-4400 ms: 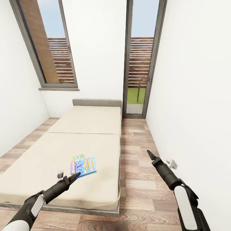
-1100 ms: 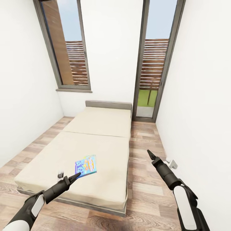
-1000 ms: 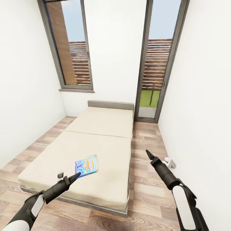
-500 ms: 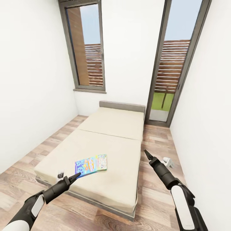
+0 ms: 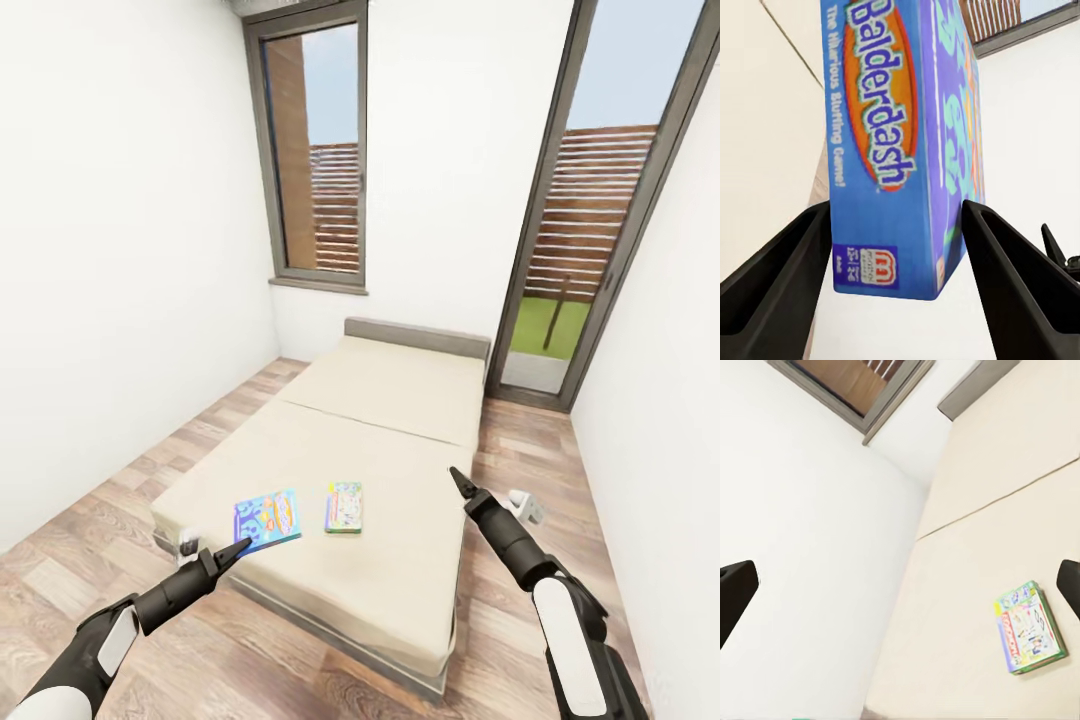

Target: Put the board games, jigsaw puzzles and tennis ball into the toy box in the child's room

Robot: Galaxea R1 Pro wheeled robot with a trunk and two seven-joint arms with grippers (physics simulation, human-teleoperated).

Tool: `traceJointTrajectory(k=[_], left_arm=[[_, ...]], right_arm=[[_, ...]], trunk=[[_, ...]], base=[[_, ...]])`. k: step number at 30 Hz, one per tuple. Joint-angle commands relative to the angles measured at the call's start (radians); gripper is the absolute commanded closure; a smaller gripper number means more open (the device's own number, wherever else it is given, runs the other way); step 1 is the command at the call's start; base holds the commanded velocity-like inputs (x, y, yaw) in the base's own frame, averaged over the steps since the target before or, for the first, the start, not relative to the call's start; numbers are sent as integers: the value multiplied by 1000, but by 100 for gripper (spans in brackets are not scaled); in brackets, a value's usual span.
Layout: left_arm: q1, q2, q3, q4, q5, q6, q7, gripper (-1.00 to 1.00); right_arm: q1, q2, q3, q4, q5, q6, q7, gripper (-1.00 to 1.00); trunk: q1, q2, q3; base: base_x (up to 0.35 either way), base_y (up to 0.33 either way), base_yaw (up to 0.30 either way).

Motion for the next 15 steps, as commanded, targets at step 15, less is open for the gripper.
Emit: traceJointTrajectory(k=[15], left_arm=[[-1, -2, -1, 0, 4, 12, -1, 100]], right_arm=[[-1, 1, -2, -1, -7, 8, 3, -100]], trunk=[[1, -2, 10]], base=[[0, 0, 244]])
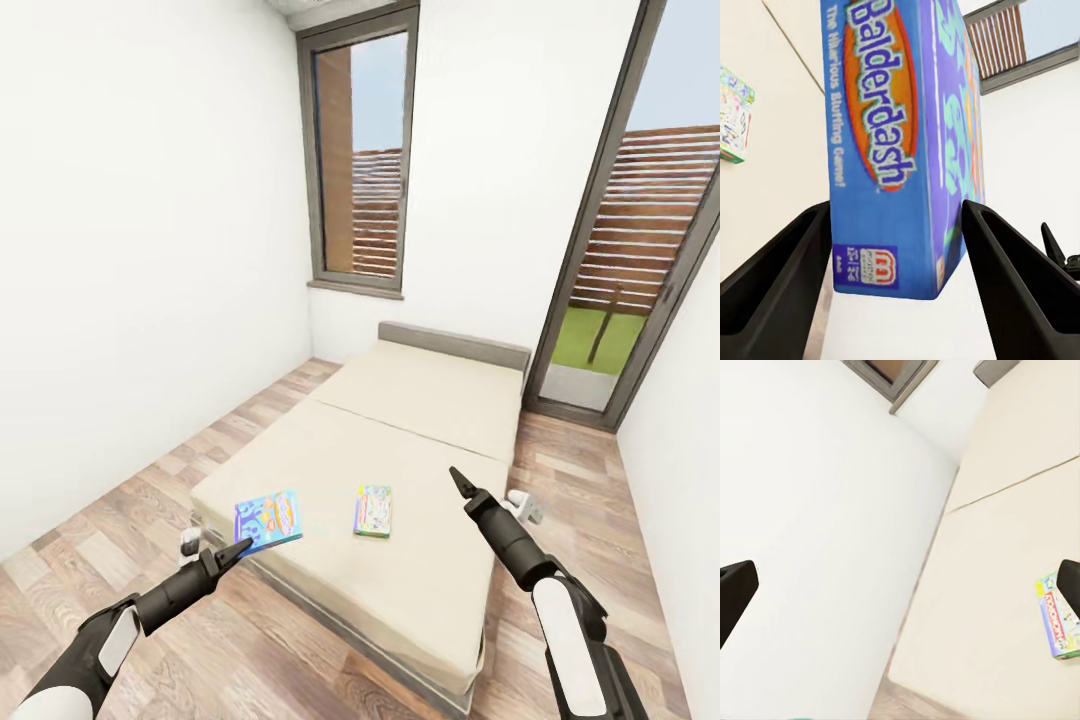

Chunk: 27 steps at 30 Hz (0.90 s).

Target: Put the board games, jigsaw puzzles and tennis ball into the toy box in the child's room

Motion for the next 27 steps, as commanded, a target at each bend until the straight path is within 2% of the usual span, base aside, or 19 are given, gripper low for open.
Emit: traceJointTrajectory(k=[1, 27], left_arm=[[-1, 0, 2, 0, 4, 10, -2, 100], [-1, 2, 9, 0, 4, 2, -5, 100]], right_arm=[[-1, 1, -3, -1, -6, 8, 3, -100], [-1, 2, -2, -1, -6, 8, 3, -100]], trunk=[[1, -2, -1], [1, -2, 21]], base=[[0, 0, 244], [0, 0, 244]])
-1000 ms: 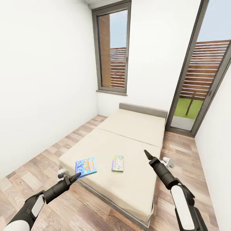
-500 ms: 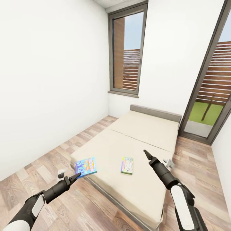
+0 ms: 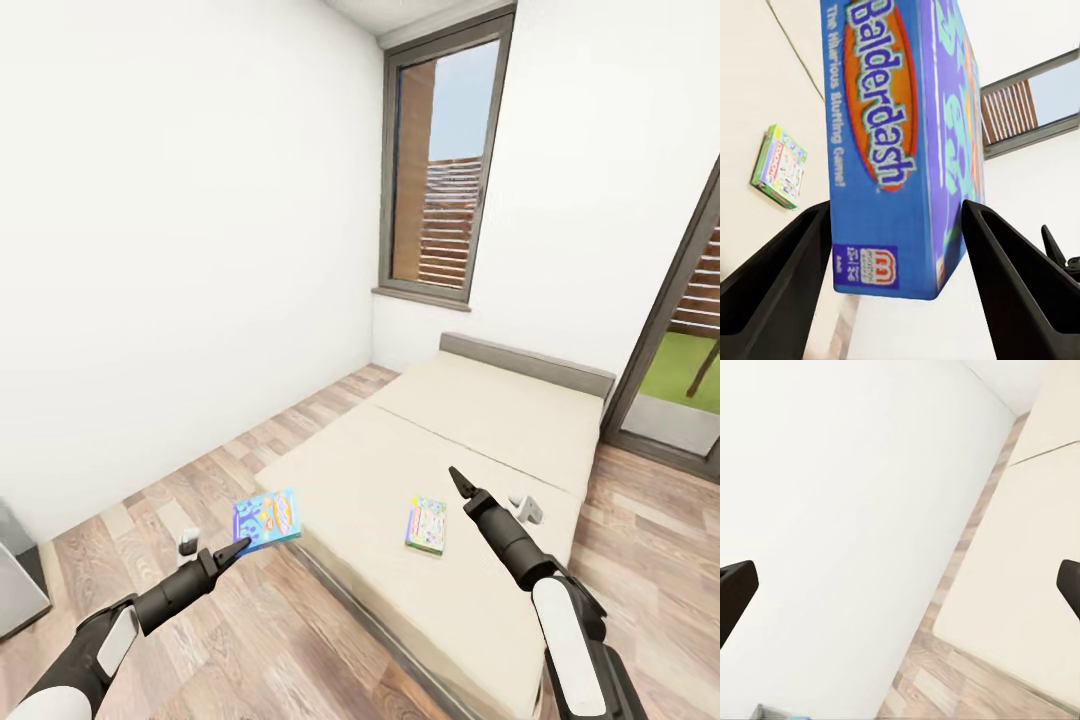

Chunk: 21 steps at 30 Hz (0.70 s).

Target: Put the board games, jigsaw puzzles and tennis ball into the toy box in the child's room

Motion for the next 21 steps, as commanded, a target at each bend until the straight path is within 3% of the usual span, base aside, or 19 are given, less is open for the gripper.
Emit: traceJointTrajectory(k=[1, 21], left_arm=[[-1, 0, 2, 0, 4, 10, -2, 100], [-1, 0, 3, 0, 4, 11, -2, 100]], right_arm=[[-1, 1, -3, -1, -6, 8, 3, -100], [-1, 3, -3, -1, 14, 8, 3, -100]], trunk=[[1, -2, -1], [1, -2, 16]], base=[[0, 0, 244], [0, 0, 244]])
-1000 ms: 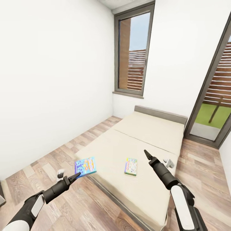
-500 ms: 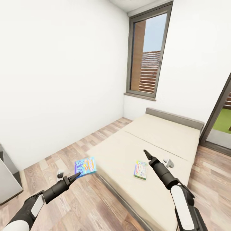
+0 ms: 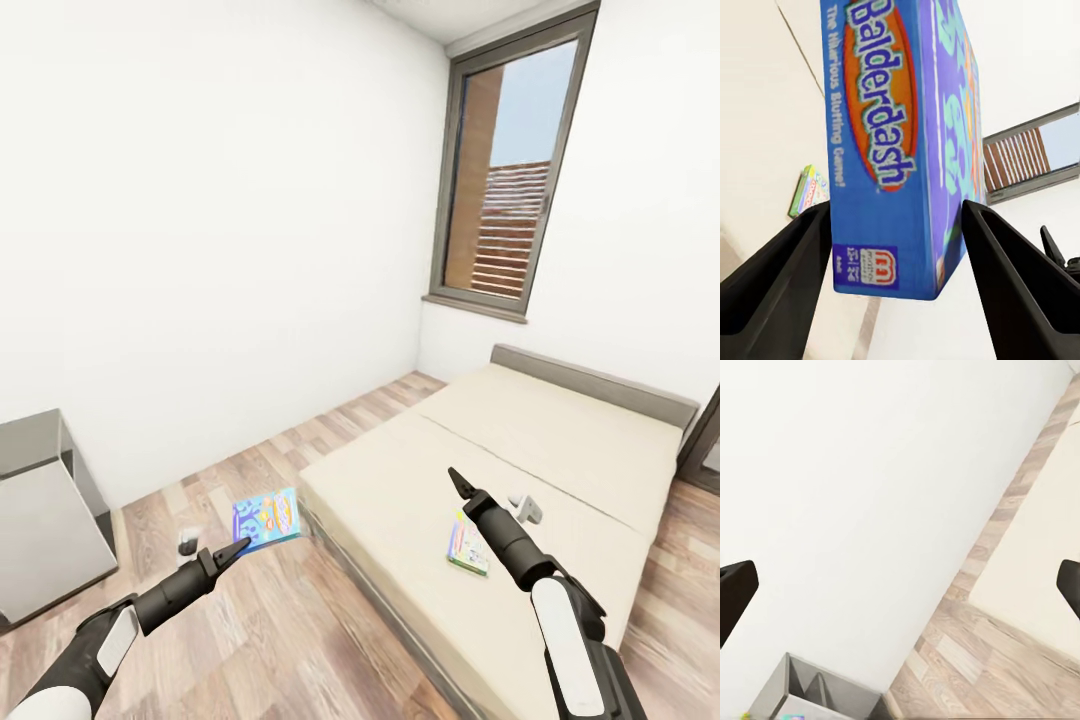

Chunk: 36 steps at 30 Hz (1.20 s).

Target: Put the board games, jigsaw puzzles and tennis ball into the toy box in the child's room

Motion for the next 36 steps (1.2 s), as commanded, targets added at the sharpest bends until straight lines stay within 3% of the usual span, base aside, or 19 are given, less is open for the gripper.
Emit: traceJointTrajectory(k=[1, 10, 17, 36], left_arm=[[-1, 0, 2, 0, 4, 10, -2, 100], [-1, 0, 2, 0, 4, 11, -2, 100], [-1, 0, 2, 0, 4, 13, -2, 100], [-1, 0, 2, 0, 4, 10, -2, 100]], right_arm=[[-1, 1, -3, -1, -5, 8, 3, -100], [-1, 2, -5, -1, -5, 8, 3, -100], [-1, 2, -3, -1, -7, 9, 3, -100], [-1, 4, 0, -1, -7, 8, 2, -100]], trunk=[[1, -2, -1], [1, -2, 6], [1, -2, 7], [1, -2, -18]], base=[[0, 0, 244], [0, 0, 230], [0, 0, 41], [15, 0, 86]])
